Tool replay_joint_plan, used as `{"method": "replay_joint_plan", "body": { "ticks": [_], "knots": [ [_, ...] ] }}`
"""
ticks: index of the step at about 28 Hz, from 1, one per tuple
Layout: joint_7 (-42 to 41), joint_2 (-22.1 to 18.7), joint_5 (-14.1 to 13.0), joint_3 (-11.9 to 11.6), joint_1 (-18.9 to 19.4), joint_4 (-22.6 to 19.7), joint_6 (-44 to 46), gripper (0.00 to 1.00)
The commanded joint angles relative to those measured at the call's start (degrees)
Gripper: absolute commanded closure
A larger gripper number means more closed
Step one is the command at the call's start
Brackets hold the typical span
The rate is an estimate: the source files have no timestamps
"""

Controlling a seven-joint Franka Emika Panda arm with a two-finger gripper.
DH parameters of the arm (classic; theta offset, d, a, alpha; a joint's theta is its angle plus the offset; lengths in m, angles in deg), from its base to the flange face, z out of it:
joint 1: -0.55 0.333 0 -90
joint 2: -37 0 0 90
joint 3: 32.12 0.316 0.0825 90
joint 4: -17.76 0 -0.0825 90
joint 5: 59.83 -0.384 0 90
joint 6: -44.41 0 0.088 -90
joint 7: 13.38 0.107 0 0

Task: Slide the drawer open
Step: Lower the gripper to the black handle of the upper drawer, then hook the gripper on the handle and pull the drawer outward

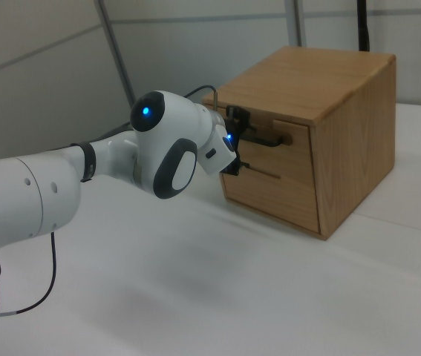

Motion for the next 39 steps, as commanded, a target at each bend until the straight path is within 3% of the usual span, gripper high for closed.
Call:
{"method": "replay_joint_plan", "body": {
  "ticks": [1,7,14,16,23,27,33,39],
  "knots": [
    [-1.0,2.0,1.3,0.1,0.1,2.6,-0.8,0.14],
    [-1.0,3.5,3.6,0.1,0.2,4.0,-0.8,0.28],
    [-1.0,3.7,5.0,0.2,0.2,4.1,-0.7,0.77],
    [-0.9,3.7,5.1,0.3,0.2,4.1,-0.7,0.82],
    [-0.9,2.4,5.1,0.6,0.0,4.0,-0.6,0.89],
    [-1.0,1.3,5.2,0.6,0.0,3.7,-0.5,0.99],
    [-1.1,-1.4,5.1,0.7,-0.4,2.5,0.7,1.0],
    [-1.0,-4.9,5.0,0.6,-0.6,2.2,8.3,1.0]
  ]
}}
